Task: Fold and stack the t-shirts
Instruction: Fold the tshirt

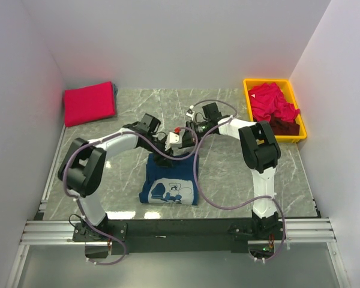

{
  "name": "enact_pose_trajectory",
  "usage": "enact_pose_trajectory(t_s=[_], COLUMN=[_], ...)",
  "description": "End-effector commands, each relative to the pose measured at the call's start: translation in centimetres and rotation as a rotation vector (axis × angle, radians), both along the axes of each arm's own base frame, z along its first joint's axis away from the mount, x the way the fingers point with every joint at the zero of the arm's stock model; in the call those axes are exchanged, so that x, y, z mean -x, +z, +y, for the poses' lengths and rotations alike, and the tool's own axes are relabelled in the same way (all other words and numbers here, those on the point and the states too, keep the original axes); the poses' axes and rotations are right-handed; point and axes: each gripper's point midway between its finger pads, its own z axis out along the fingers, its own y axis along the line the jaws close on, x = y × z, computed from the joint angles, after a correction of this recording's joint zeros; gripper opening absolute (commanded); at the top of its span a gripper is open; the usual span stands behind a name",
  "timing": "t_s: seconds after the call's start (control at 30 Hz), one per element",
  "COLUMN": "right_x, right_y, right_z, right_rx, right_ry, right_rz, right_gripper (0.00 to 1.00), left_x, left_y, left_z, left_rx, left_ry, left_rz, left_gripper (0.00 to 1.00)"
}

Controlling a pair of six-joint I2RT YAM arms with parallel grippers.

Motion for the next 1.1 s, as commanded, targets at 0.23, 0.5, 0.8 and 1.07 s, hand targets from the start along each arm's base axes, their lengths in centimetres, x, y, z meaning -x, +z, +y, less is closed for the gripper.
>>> enact_pose_trajectory(t_s=[0.23, 0.5, 0.8, 1.07], right_x=[0.3, 1.7, 4.9, 5.5], right_y=[0.0, 0.0, -2.8, -5.5], right_z=[1.5, 2.7, 5.4, 5.3], right_rx=[-0.068, -0.095, -0.104, -0.098], right_ry=[0.013, 0.038, 0.127, 0.109], right_rz=[0.033, 0.071, 0.173, 0.298], right_gripper=[0.18, 0.18, 0.16, 0.16], left_x=[0.7, 1.7, 2.0, 0.6], left_y=[-1.4, -0.7, 3.2, 5.4], left_z=[0.1, 0.1, 0.0, 0.3], left_rx=[-0.081, -0.059, 0.009, 0.029], left_ry=[-0.055, -0.075, -0.040, -0.003], left_rz=[0.026, -0.004, -0.162, -0.313], left_gripper=[0.40, 0.01, 0.01, 0.01])
